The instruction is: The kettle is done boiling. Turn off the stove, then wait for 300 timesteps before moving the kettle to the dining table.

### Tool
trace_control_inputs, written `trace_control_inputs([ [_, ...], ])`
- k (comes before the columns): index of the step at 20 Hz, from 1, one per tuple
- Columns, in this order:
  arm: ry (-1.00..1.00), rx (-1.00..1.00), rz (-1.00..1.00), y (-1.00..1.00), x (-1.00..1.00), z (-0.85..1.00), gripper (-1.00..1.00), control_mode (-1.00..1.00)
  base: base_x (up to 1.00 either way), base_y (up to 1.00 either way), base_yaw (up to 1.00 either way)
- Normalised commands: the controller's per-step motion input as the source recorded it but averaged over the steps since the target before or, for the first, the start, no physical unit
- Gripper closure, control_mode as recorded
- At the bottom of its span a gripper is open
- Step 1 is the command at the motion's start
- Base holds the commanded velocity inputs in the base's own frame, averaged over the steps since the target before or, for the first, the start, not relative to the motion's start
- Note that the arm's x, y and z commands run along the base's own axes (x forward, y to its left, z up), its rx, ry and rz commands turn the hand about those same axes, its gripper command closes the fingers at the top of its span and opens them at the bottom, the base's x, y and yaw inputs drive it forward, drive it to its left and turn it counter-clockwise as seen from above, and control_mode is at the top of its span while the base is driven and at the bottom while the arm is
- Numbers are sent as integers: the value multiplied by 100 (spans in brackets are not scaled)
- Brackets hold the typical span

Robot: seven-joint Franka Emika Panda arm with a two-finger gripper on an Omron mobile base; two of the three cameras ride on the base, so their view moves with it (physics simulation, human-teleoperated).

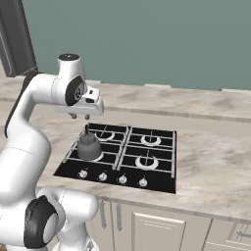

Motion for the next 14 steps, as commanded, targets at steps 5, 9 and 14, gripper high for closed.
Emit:
trace_control_inputs([
  [5, -6, 0, 0, 0, -16, -1, -100, -100, 0, 0, 0],
  [9, 0, 0, 2, 0, -11, -7, -100, -100, 0, 0, 0],
  [14, 1, 0, 6, 0, -5, -16, -100, -100, 0, 0, 0],
])
